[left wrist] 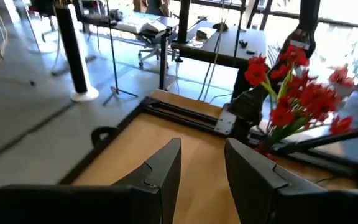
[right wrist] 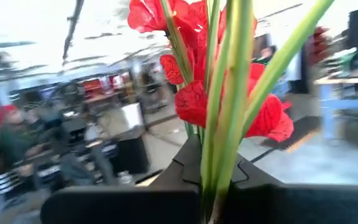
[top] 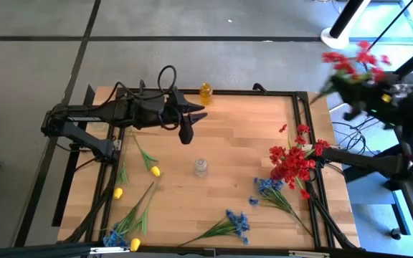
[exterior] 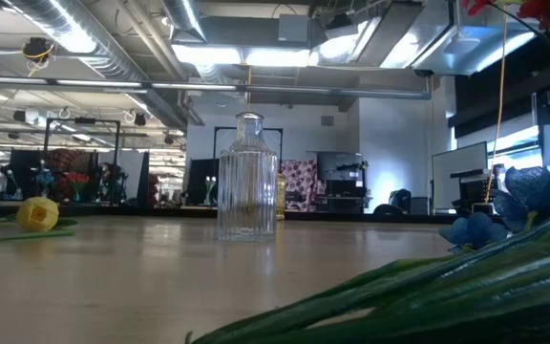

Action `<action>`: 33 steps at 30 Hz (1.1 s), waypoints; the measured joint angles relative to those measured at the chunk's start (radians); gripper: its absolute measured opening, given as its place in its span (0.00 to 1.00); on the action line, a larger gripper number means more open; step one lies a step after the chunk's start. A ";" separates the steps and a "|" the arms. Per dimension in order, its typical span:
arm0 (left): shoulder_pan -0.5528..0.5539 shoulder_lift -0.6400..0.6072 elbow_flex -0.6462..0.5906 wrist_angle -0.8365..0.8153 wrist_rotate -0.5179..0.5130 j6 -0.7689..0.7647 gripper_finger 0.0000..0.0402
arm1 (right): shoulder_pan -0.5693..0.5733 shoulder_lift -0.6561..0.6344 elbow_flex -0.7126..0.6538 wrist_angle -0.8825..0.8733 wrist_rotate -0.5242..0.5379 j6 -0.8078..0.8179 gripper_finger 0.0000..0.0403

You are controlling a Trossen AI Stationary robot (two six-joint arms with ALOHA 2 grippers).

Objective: Sort flowers into vase by color
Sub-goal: Put the red flowers into the red vase

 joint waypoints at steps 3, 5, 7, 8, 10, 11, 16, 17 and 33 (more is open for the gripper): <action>0.000 0.000 0.000 0.000 -0.001 -0.072 0.30 | 0.000 -0.085 -0.001 -0.149 0.058 -0.033 0.01; -0.003 0.000 0.000 0.000 -0.002 -0.103 0.30 | 0.000 -0.130 -0.016 -0.229 0.063 -0.041 0.01; -0.006 0.005 0.000 0.001 -0.002 -0.122 0.30 | 0.000 -0.177 -0.056 -0.265 0.019 -0.038 0.01; -0.007 0.006 0.000 0.001 0.000 -0.129 0.30 | 0.000 -0.200 -0.084 -0.267 -0.019 -0.025 0.01; -0.006 0.007 0.000 0.001 0.000 -0.159 0.30 | 0.000 -0.245 -0.149 -0.252 -0.109 0.015 0.01; -0.006 0.007 0.000 0.001 0.000 -0.179 0.30 | 0.000 -0.269 -0.184 -0.241 -0.154 0.026 0.01; -0.013 0.006 0.000 0.002 -0.001 -0.201 0.30 | 0.000 -0.399 -0.373 -0.107 -0.288 0.098 0.01; -0.017 0.006 0.000 0.002 -0.001 -0.202 0.30 | 0.000 -0.425 -0.408 -0.080 -0.300 0.102 0.01; -0.005 0.006 0.000 -0.009 -0.007 -0.302 0.30 | 0.001 -0.535 -0.673 0.112 -0.551 0.094 0.00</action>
